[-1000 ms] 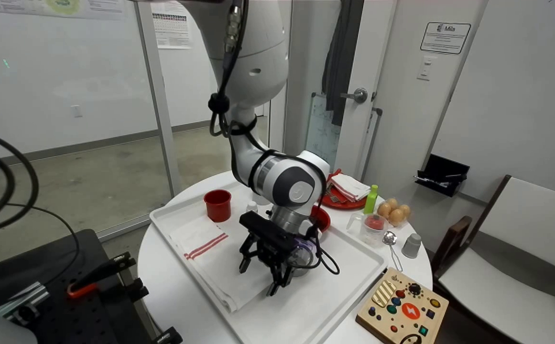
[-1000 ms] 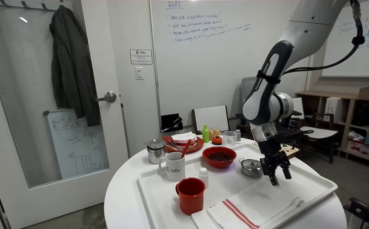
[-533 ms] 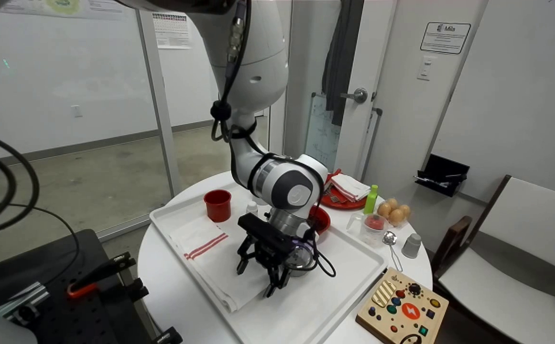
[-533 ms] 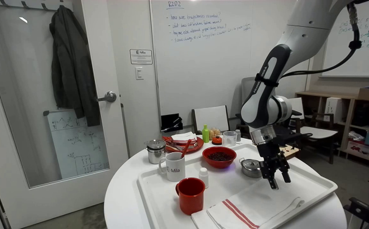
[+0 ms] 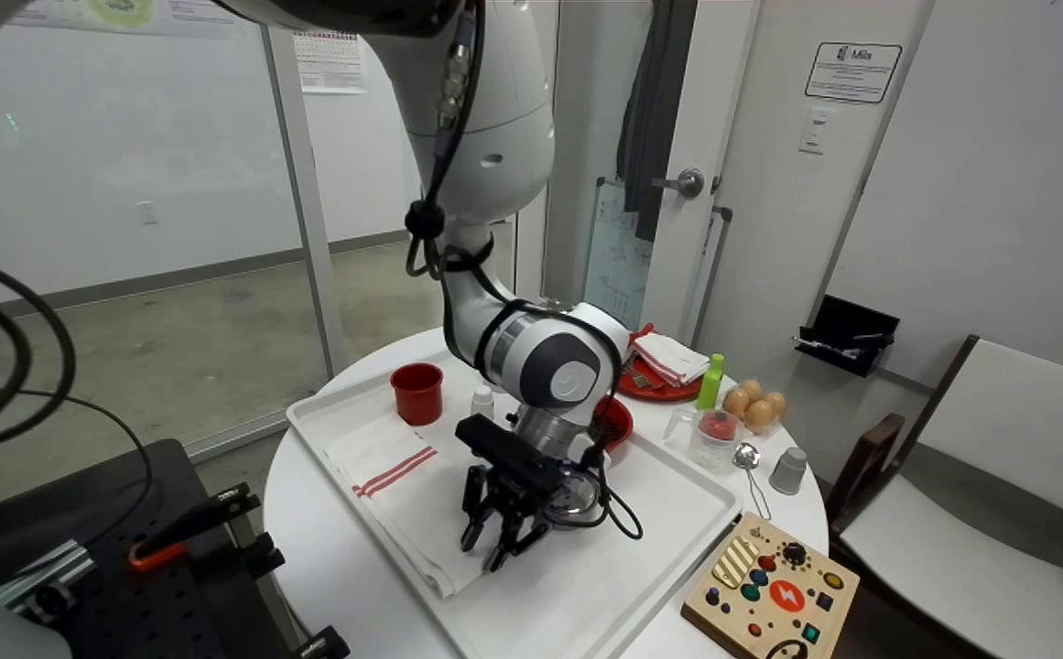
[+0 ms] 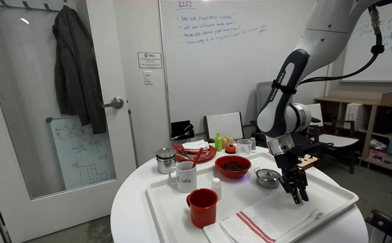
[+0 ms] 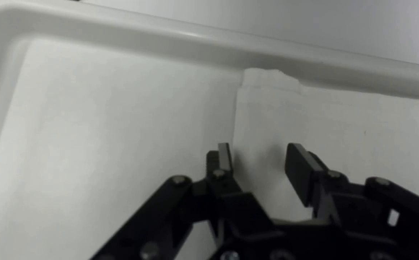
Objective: Fold the white and red towel from right to left
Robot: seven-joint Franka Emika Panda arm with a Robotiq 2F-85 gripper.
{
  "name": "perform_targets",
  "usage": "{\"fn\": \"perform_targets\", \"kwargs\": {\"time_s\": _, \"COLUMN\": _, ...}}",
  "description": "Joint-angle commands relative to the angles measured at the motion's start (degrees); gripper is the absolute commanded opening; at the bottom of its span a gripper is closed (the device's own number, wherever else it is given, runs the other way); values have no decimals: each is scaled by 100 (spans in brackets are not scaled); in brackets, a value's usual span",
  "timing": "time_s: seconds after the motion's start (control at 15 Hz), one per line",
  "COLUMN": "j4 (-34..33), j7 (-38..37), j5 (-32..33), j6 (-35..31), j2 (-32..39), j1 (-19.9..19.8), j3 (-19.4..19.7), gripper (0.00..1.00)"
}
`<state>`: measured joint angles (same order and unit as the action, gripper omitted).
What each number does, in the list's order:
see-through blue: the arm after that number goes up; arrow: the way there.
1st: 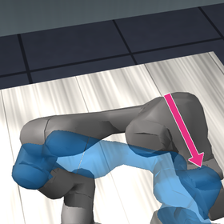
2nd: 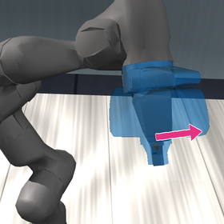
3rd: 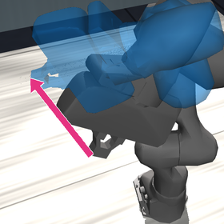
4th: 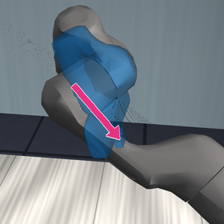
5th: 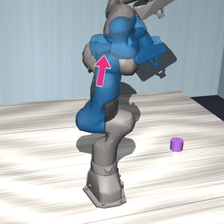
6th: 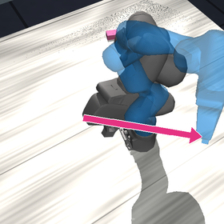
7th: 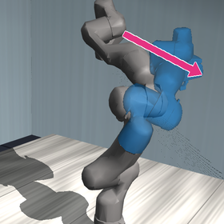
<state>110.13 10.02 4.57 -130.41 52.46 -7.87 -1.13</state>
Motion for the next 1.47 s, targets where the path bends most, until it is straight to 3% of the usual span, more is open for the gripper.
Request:
{"fn": "perform_targets", "kwargs": {"time_s": 0.0, "j4": -82, "j7": 133, "j5": -143, "j6": 66, "j2": 23, "j1": -44, "j3": -19, "gripper": 15}}
{"fn": "perform_targets", "kwargs": {"time_s": 0.27, "j4": -57, "j7": 157, "j5": -150, "j6": 48, "j2": -7, "j1": -46, "j3": -37, "gripper": 5}}
{"fn": "perform_targets", "kwargs": {"time_s": 0.6, "j4": 222, "j7": 238, "j5": -24, "j6": -149, "j2": -357, "j1": 72, "j3": -69, "gripper": 12}}
{"fn": "perform_targets", "kwargs": {"time_s": 1.07, "j4": 628, "j7": 323, "j5": 711, "j6": -282, "j2": -1151, "j1": 693, "j3": -20, "gripper": 11}}
{"fn": "perform_targets", "kwargs": {"time_s": 1.4, "j4": 870, "j7": 970, "j5": 1232, "j6": -287, "j2": -1418, "j1": 902, "j3": -178, "gripper": 11}}
